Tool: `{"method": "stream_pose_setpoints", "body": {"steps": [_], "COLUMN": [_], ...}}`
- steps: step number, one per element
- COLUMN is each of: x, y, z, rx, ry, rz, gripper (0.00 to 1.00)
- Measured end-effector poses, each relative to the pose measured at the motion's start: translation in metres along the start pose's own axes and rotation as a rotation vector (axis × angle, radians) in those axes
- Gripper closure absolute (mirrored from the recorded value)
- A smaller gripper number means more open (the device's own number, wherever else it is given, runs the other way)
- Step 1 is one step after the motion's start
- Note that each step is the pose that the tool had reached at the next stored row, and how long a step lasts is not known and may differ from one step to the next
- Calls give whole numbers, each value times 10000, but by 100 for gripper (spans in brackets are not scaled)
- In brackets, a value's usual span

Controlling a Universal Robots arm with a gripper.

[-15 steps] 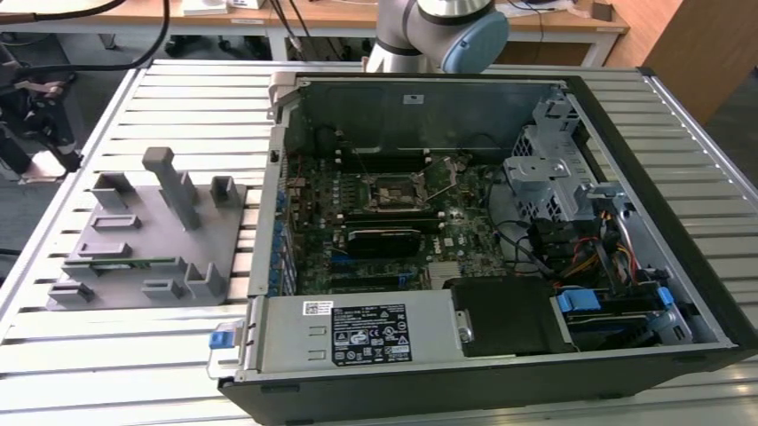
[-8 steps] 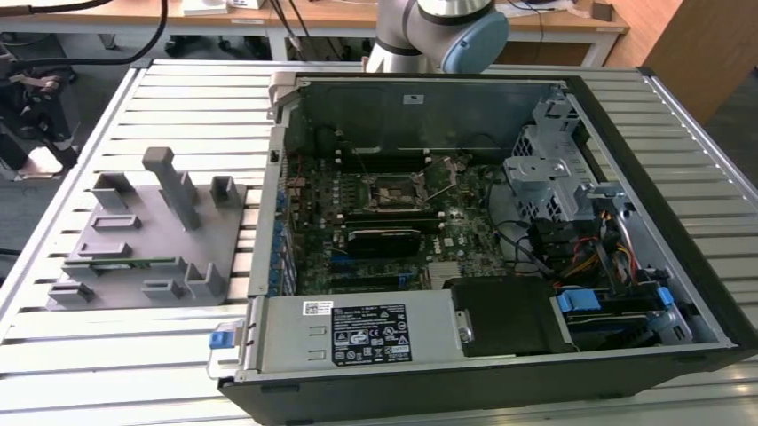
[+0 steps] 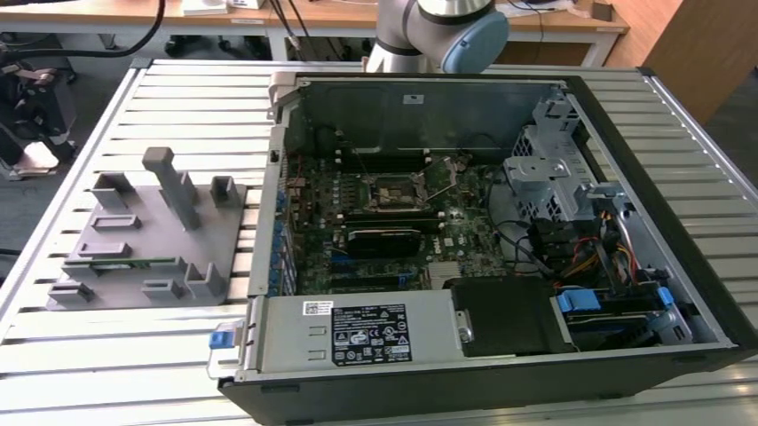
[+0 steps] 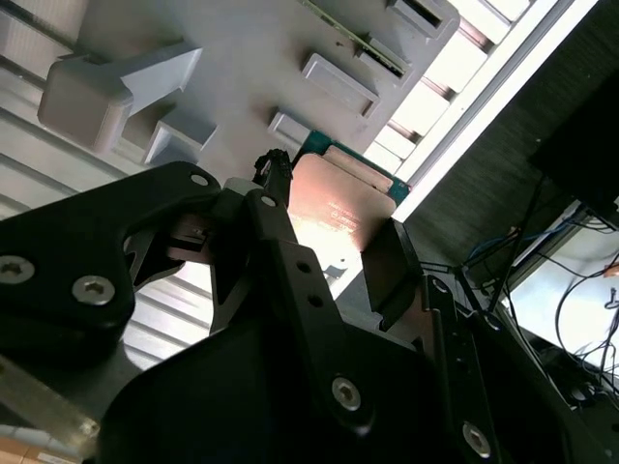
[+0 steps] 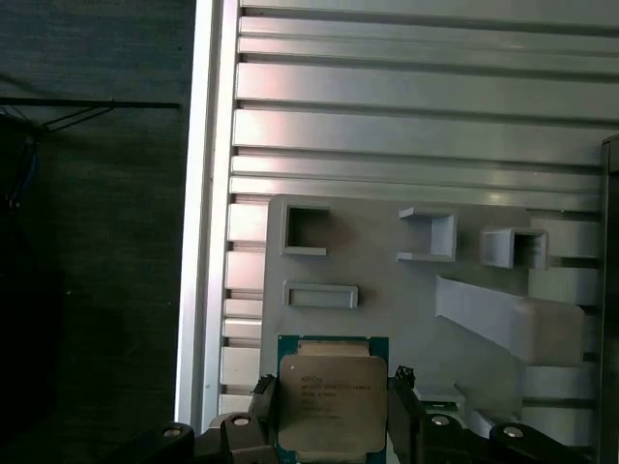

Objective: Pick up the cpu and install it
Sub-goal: 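Pick up the cpu and move it towards the insertion slot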

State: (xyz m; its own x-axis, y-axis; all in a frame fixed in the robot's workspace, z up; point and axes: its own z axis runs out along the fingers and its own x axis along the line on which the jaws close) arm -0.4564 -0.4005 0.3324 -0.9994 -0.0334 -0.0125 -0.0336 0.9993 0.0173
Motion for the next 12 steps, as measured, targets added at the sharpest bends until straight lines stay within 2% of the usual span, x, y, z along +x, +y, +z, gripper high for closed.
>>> {"method": "stream_pose_setpoints", "body": {"steps": [12], "x": [-1], "y": [2], "z": [-94], "rx": [0], "ry": [1], "rz": [0], "gripper": [46]}}
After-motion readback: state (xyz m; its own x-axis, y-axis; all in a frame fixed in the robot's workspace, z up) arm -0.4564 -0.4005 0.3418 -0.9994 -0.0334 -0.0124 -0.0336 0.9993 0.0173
